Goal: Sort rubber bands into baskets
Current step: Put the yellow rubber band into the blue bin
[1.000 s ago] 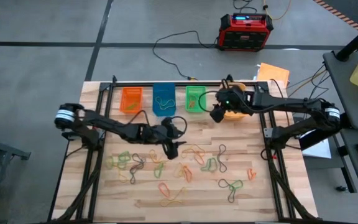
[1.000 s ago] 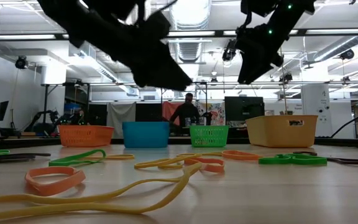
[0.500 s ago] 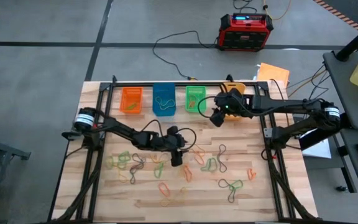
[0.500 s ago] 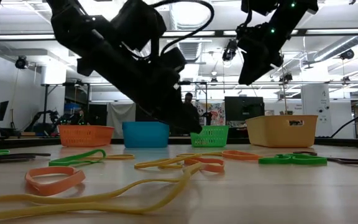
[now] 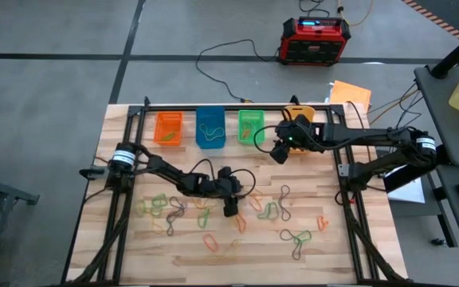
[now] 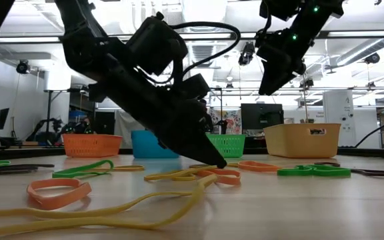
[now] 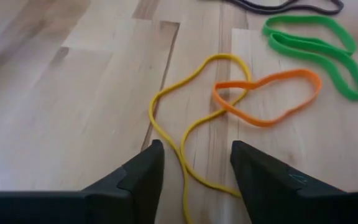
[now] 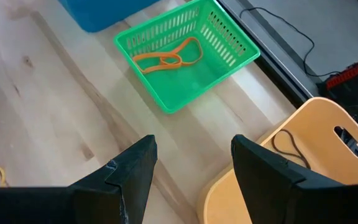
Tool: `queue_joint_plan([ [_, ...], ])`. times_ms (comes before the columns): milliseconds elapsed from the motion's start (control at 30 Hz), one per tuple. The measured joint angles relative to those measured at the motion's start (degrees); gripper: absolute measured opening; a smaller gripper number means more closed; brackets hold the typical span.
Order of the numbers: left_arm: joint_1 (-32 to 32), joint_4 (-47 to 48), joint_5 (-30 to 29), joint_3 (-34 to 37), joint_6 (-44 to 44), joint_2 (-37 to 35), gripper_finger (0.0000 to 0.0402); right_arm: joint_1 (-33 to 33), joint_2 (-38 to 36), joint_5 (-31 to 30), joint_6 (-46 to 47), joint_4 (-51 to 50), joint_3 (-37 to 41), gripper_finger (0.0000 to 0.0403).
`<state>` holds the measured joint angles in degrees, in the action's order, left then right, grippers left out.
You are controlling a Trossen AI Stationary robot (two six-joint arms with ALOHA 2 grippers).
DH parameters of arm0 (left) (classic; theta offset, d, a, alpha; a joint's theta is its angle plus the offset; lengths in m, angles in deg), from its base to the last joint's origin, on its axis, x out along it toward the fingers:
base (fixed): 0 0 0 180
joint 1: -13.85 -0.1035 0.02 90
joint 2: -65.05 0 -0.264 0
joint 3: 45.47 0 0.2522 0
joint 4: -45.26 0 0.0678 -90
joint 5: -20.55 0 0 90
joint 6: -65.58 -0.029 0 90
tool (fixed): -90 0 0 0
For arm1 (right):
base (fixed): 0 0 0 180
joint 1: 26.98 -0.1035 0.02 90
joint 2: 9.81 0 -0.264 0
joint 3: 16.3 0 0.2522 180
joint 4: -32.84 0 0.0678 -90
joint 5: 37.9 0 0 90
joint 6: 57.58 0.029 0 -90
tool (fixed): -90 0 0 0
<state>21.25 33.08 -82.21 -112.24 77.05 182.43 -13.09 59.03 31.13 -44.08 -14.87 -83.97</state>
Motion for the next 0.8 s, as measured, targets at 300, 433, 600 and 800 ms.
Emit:
queue_joint_plan([
  [300,-0.1,1.0,0.2,0.0,0.2,-0.3,0.0011,0.0,0.0,0.0,-0.1,0.4,0.3,0.0203],
  [433,-0.1,2.9,0.3,0.2,-1.1,-1.8,0.0002,0.0,0.0,0.0,0.0,0.4,0.7,0.0203],
  [600,-0.4,11.4,-0.6,0.5,-7.8,-9.6,0.0,0.0,0.0,0.0,0.0,0.5,1.0,0.0203],
  [800,-1.8,19.7,-1.7,0.4,-17.3,-20.7,0.0,0.0,0.0,0.0,-0.1,3.6,1.5,0.0203],
])
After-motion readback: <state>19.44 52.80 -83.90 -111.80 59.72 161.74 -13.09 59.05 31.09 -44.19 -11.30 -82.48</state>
